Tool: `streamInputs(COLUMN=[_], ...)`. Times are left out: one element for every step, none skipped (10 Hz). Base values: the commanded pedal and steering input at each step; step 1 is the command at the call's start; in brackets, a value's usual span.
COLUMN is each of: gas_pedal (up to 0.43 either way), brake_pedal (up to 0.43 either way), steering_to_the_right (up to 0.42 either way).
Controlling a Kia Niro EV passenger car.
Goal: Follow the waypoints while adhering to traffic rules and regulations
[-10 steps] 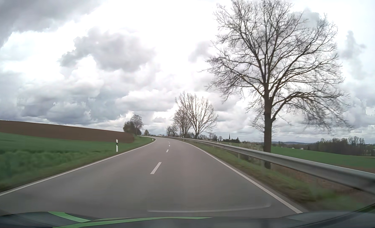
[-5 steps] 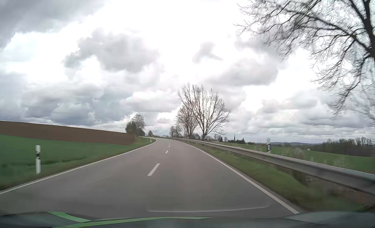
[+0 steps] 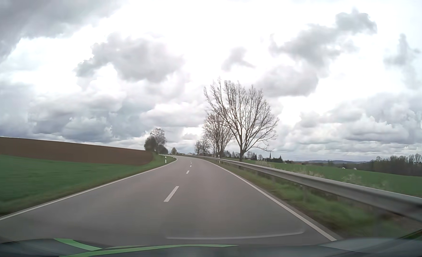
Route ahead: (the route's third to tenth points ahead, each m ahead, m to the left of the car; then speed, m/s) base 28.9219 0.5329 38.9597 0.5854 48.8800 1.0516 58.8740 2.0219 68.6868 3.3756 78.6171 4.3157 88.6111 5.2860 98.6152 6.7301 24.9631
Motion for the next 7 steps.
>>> streamInputs(gas_pedal=[0.248, 0.248, 0.248, 0.248, 0.248, 0.248, 0.248], brake_pedal=[0.000, 0.000, 0.000, 0.000, 0.000, 0.000, 0.000], steering_to_the_right=[-0.010, -0.009, -0.010, -0.009, -0.009, -0.009, -0.008])
